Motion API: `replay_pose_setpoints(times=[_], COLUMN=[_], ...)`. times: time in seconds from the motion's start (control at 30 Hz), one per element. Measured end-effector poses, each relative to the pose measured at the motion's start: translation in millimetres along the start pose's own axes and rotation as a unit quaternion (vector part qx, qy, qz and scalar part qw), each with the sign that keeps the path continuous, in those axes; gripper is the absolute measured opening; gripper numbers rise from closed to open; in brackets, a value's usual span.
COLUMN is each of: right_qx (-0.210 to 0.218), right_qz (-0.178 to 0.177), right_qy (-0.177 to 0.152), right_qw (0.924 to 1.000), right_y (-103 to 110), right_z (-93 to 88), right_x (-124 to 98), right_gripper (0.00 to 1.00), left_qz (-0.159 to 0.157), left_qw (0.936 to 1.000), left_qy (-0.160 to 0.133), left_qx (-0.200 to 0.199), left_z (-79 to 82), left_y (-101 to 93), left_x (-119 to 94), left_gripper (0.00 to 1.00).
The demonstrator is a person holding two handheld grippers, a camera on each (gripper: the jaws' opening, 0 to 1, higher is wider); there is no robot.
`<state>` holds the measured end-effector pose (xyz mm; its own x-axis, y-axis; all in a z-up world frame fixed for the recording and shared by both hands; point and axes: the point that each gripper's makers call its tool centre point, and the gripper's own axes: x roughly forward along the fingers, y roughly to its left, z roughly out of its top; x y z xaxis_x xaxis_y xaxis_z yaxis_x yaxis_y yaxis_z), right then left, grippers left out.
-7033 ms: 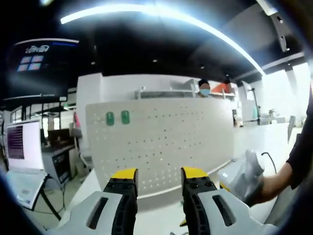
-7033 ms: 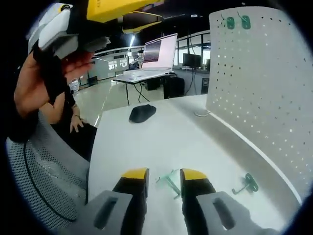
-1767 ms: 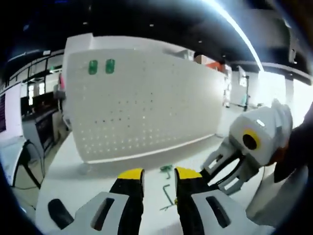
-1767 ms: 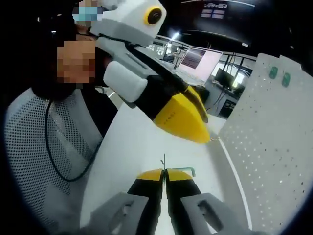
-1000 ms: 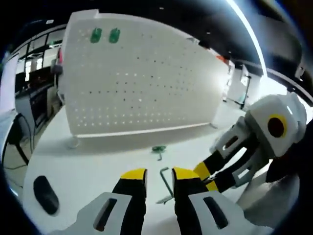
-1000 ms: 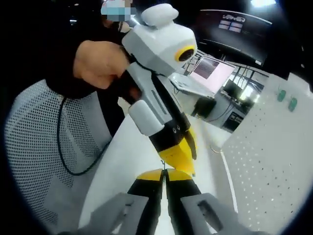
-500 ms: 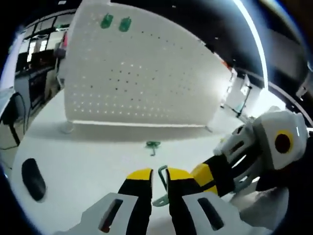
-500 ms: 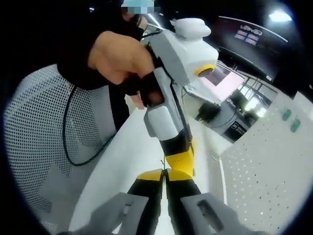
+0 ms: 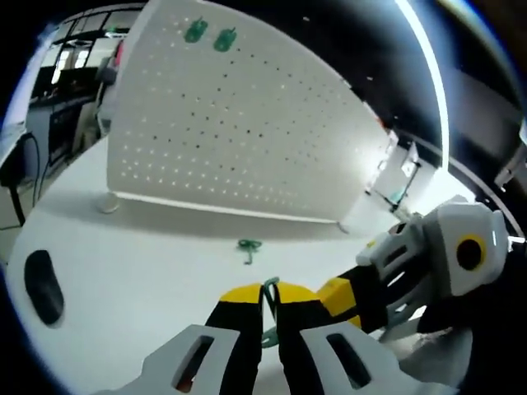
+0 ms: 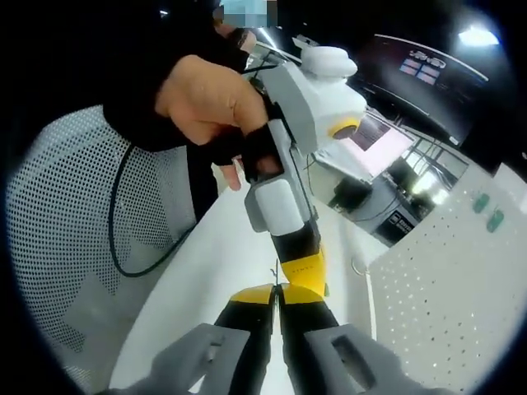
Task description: Insert the hook assembly into the mounting plate slot until the hook locks in place.
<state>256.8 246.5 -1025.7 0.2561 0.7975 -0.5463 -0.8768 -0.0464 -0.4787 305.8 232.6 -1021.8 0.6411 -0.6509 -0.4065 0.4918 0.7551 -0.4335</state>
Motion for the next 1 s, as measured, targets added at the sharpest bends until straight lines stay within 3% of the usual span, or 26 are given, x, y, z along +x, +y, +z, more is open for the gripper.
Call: replay_pose_setpoints(times=[0.33,0.47,0.57,0.8,1.0], right_qx=[0.074,0.102,0.152,0.210,0.246], right_qz=[-0.009,-0.024,-0.043,-0.054,-0.046], right_qy=[-0.019,-0.024,-0.045,-0.064,-0.089], right_qw=[0.9970,0.9942,0.9864,0.9742,0.9640], right_y=[-6,-12,-22,-32,-36], right_z=[1.2,1.9,5.5,2.5,4.7], right_x=[0,-1,-4,-11,-18], right_gripper=[0.03,0.10,0.14,0.18,0.18], left_qz=[-0.002,0.008,0.001,-0.025,-0.053], left_qw=[0.9998,0.9990,0.9976,0.9950,0.9906], left_qy=[-0.013,-0.040,-0.062,-0.094,-0.123], left_qx=[-0.013,-0.018,-0.029,-0.021,0.029], left_z=[4.0,14.5,21.7,34.4,47.6], left_y=[-0.4,4.5,3.9,-8.4,-27.5], left_x=[-2,-8,-11,-13,-16], left_gripper=[0.02,0.02,0.02,0.02,0.02])
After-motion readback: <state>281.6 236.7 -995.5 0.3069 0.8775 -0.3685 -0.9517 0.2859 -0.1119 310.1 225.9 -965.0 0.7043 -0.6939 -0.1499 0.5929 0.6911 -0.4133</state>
